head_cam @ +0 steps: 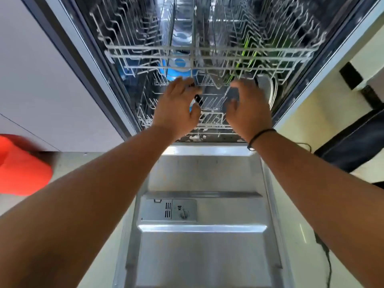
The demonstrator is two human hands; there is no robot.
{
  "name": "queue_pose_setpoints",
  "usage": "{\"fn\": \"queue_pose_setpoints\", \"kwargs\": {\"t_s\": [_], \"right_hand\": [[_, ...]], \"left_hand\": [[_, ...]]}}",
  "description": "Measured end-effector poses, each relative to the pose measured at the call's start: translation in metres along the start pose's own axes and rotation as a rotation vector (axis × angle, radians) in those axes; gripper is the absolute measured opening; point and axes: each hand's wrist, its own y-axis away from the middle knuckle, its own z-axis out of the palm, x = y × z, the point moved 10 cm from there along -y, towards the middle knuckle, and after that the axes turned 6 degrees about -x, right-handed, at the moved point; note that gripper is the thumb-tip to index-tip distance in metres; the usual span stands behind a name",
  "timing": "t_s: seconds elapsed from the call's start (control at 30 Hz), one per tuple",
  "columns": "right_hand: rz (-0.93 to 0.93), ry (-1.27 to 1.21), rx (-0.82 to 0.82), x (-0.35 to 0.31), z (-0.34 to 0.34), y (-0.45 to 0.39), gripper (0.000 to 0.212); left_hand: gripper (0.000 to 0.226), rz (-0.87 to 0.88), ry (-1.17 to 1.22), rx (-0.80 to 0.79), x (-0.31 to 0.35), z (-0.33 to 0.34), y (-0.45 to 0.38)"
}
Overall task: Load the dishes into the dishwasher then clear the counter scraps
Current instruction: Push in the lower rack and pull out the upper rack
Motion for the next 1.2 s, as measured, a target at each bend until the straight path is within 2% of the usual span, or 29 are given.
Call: {"fn": "queue_pose_setpoints", "kwargs": {"t_s": [0.07,0.1,0.13,0.2,0.27,0.33,0.43,0.63,0.83,0.9,1.03,1.2], "right_hand": [[-0.209,0.200,0.162,-0.048,-0.042,-0.018,0.048],[-0.226,0.282,0.152,-0.059,-0.050,-0.032,0.053],[-0.199,0.351,0.068,-0.062,-0.050,-0.048,0.058],[-0.115,0.484,-0.213,-0.053,-0.031,-0.069,0.066],[-0.060,0.553,-0.436,-0.037,-0.012,-0.073,0.070],[-0.051,0.540,-0.467,-0.034,-0.009,-0.075,0.068],[-0.010,0.466,-0.421,-0.037,-0.013,-0.077,0.059],[-0.019,0.448,-0.256,-0.035,-0.028,-0.012,0.049],[0.058,0.341,-0.096,-0.051,-0.064,0.080,0.028],[0.074,0.324,-0.073,-0.057,-0.076,0.111,0.026],[0.142,0.291,-0.213,-0.056,-0.084,0.161,0.038],[0.163,0.277,-0.388,-0.065,-0.089,0.207,0.025]], "left_hand": [[0.052,0.106,-0.243,0.028,0.016,-0.028,-0.018],[0.062,0.073,-0.343,-0.010,0.014,-0.035,-0.031],[0.071,-0.003,-0.418,-0.076,0.005,-0.039,-0.043],[0.085,-0.165,-0.510,-0.260,-0.019,-0.035,-0.054],[0.092,-0.253,-0.520,-0.424,-0.037,-0.026,-0.054],[0.097,-0.277,-0.506,-0.463,-0.039,-0.025,-0.056],[0.101,-0.344,-0.445,-0.419,-0.030,-0.034,-0.057],[0.072,-0.347,-0.342,-0.187,0.008,-0.041,0.013],[0.041,-0.407,-0.193,0.100,0.043,-0.072,0.100],[0.036,-0.396,-0.165,0.103,0.055,-0.079,0.128],[0.028,-0.429,-0.057,0.064,0.074,-0.093,0.174],[0.011,-0.512,0.026,-0.081,0.080,-0.104,0.208]]}}
